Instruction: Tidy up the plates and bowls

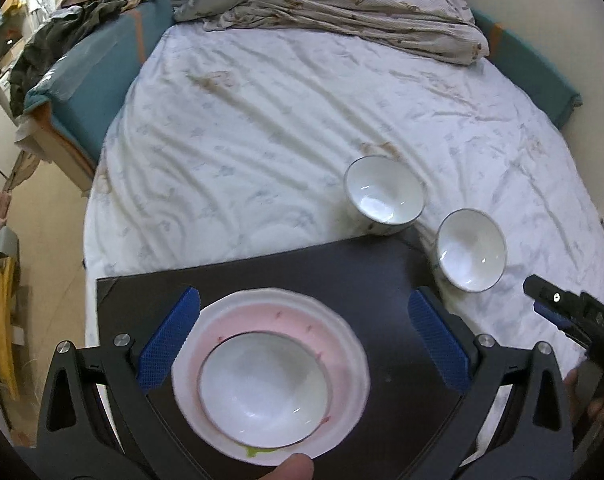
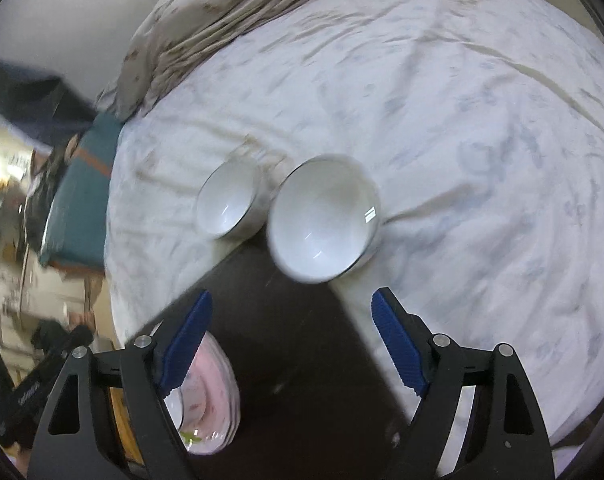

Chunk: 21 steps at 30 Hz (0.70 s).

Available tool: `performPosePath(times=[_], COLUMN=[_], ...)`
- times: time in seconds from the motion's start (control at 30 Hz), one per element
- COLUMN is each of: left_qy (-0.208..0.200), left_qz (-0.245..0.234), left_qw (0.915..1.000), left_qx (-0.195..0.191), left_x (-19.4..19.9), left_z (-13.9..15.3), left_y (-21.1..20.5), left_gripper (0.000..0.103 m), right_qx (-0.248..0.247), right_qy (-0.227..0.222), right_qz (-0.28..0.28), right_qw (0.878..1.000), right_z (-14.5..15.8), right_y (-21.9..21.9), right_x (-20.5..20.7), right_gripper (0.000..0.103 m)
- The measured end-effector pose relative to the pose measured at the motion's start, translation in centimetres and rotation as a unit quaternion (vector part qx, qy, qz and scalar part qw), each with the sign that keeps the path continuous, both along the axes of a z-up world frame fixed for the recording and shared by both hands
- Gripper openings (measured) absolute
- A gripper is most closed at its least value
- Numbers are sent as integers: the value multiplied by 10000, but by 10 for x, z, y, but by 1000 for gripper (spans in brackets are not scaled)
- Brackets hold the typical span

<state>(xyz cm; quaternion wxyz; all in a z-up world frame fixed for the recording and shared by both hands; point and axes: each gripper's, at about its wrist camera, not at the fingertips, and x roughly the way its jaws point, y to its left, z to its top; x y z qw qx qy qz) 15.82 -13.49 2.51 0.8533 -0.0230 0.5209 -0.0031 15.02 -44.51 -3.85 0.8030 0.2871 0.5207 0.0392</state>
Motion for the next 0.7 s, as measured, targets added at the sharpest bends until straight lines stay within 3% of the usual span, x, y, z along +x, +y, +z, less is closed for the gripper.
performPosePath(times=[0.17, 0.27, 0.5, 0.6, 0.7], left_qy=[53, 138, 678, 907, 1249], left_qz=[-201, -289, -362, -347, -274], left_qw=[9998, 9994, 9958, 9933, 9886], left_qx=[25, -148, -505, -630, -791], left_x=[18, 33, 61, 70, 76], left_z=[-2, -9, -52, -75, -104], left_y=[-27, -45, -87, -100, -111], left_gripper=[103, 103, 102, 90, 72], right_qx=[204, 393, 203, -41, 78], right_qy=[238, 322, 550, 654, 991], right_qz=[-722, -1023, -1051, -746, -558], right_qw=[9969, 9935, 9927, 9951, 9935], right_z=[-18, -26, -41, -50, -72], right_y=[-49, -68, -71, -59, -50], right_x=[18, 23, 40, 47, 55], right_gripper=[84, 84, 82, 69, 53])
